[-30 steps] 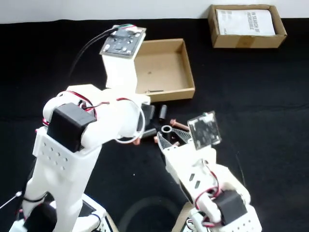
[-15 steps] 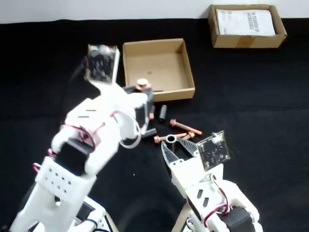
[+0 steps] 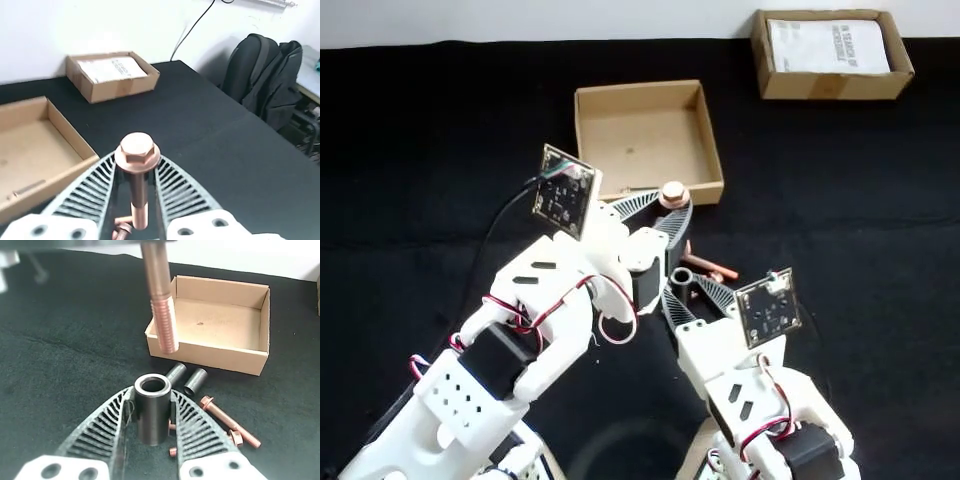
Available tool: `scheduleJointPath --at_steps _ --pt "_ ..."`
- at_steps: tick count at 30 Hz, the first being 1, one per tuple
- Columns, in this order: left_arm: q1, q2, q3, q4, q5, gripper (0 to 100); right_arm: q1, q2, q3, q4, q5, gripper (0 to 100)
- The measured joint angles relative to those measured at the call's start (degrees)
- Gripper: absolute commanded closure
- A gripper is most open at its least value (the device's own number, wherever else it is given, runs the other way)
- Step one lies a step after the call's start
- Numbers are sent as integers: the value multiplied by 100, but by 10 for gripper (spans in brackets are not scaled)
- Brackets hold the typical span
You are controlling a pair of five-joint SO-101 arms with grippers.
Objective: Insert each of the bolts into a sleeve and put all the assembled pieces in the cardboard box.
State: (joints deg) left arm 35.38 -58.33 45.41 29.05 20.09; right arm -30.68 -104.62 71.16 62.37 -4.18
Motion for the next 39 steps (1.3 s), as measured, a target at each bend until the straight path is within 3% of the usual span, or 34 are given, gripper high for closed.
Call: scheduleJointPath --at_steps 39 --pt "193 -26 -62 712 -62 991 62 9 290 -369 0 991"
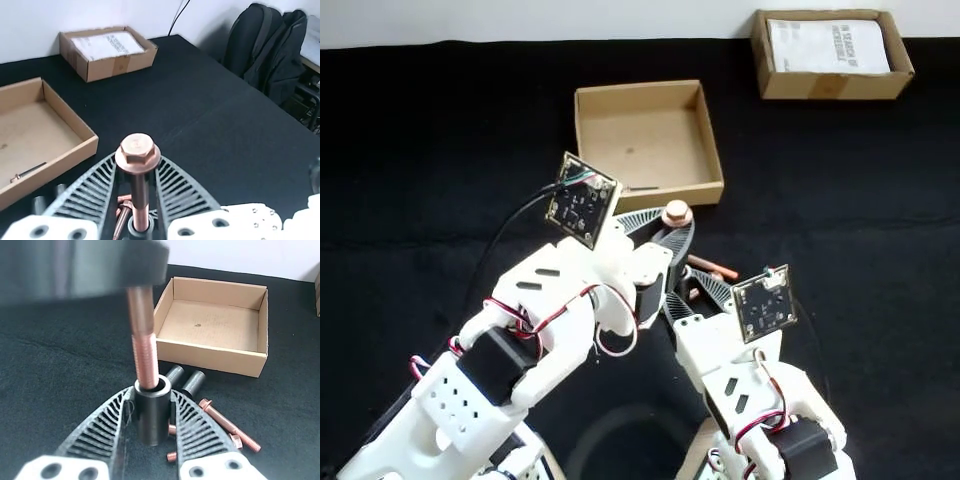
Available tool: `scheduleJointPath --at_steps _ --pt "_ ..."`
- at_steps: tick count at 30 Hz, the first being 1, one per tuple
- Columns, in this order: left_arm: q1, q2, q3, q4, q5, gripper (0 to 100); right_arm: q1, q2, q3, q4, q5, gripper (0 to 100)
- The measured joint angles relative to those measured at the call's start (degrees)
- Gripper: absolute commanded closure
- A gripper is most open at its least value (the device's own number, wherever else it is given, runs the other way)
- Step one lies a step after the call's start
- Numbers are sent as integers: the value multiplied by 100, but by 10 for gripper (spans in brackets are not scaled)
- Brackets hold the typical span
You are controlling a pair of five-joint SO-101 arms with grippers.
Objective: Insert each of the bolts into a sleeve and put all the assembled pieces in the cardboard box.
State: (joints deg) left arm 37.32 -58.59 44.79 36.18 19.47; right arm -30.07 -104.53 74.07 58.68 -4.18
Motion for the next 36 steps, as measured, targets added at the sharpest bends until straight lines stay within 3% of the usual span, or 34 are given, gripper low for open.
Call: scheduleJointPath --at_steps 12,15,19,22,36 --pt "18 0 651 0 246 986 0 0 9 0 18 991" --pt "18 0 651 167 264 925 0 0 9 0 18 991" --pt "53 0 554 879 141 744 123 0 18 9 18 991" --pt "105 -18 325 1582 158 664 369 0 9 0 18 991" --pt "53 -79 -1943 4651 88 660 1037 9 18 -255 18 991"
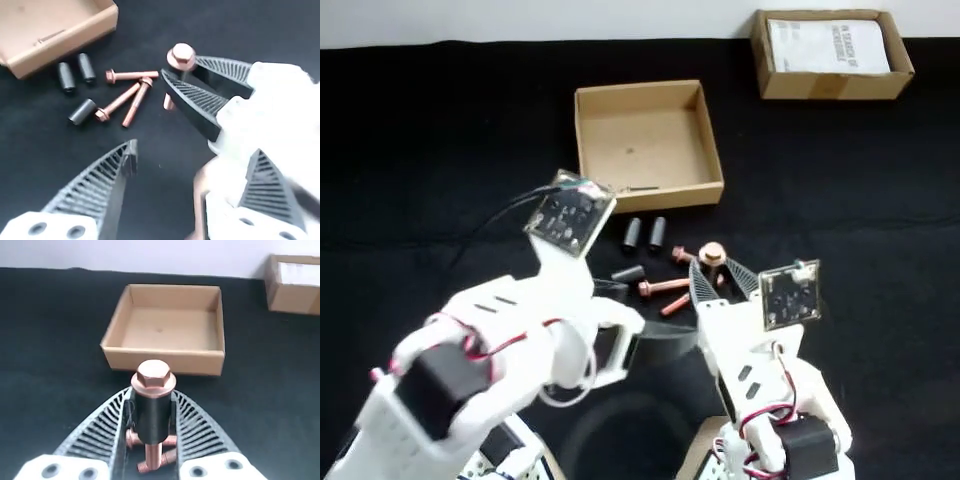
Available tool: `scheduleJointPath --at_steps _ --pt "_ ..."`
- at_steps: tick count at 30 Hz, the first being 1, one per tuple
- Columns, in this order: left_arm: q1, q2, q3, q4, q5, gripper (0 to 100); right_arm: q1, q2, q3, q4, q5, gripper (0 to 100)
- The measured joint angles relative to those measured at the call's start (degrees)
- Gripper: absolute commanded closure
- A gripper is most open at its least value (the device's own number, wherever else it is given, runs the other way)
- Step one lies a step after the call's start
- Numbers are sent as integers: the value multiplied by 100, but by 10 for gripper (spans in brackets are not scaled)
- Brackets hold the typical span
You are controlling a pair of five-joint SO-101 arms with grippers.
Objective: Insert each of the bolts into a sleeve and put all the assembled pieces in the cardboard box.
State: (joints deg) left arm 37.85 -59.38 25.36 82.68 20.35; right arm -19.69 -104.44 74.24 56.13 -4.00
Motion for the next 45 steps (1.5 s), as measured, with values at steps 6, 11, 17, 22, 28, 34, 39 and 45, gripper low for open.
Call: scheduleJointPath --at_steps 6,11,17,22,28,34,39,45 --pt "-1160 -44 -220 686 -9 798 281 35 0 -149 0 991" --pt "-2347 -264 -35 695 -9 959 308 862 -404 -229 0 991" --pt "-2840 -1196 712 246 -9 991 308 2347 -1512 -229 0 991" --pt "-3042 -2505 1565 -123 -9 991 308 3341 -2171 -229 35 991" --pt "-3323 -4308 2734 -185 -396 991 299 4088 -2277 -246 1310 991" --pt "-3780 -4396 3323 -185 -826 991 299 4545 -2286 -299 2295 991" --pt "-3886 -4396 3745 -273 -862 991 299 4985 -2295 -949 3059 991" --pt "-3886 -4396 4158 -668 -870 991 299 5512 -2295 -1670 4378 991"
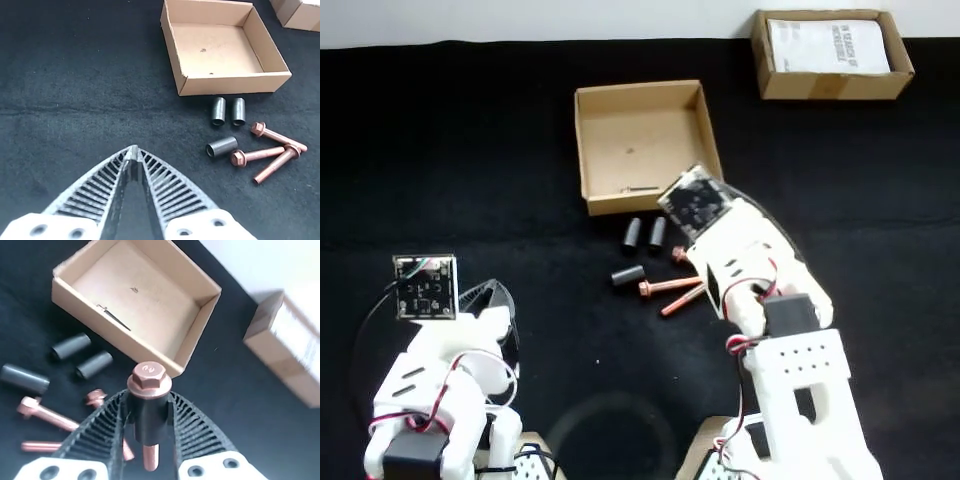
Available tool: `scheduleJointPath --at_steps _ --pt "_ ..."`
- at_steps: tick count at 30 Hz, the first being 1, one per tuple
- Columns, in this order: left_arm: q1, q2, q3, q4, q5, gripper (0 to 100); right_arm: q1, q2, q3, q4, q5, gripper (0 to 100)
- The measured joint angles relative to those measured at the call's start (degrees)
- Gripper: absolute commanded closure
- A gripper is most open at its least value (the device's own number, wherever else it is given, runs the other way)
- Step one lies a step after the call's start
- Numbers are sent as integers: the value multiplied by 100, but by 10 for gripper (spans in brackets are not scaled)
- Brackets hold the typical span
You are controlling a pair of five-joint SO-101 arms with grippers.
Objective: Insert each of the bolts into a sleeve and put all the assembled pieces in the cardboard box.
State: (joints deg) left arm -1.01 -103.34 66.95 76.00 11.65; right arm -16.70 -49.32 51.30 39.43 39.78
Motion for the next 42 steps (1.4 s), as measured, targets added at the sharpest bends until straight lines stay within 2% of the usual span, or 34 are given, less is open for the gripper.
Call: scheduleJointPath --at_steps 5,9,16,21,26,31,34,39,42 --pt "0 9 659 -633 0 991 0 510 0 -791 1442 991" --pt "0 0 1451 -1486 0 992 0 1081 0 -1609 2251 991" --pt "0 0 2593 -2541 9 992 -44 2453 -132 -3279 3077 991" --pt "-18 0 2910 -2901 9 992 -185 3771 -1196 -3640 3147 991" --pt "-105 0 2919 -2936 9 992 -290 5099 -2532 -3402 3130 991" --pt "-105 0 2919 -2936 9 992 -501 5679 -3420 -2031 2277 990" --pt "-105 0 2919 -2936 9 992 -589 6013 -3745 -1327 2084 987" --pt "-105 0 2919 -2919 9 992 -607 6347 -4141 -651 2040 857" --pt "-105 0 2919 -2919 9 992 -607 6391 -4255 -413 2022 831"
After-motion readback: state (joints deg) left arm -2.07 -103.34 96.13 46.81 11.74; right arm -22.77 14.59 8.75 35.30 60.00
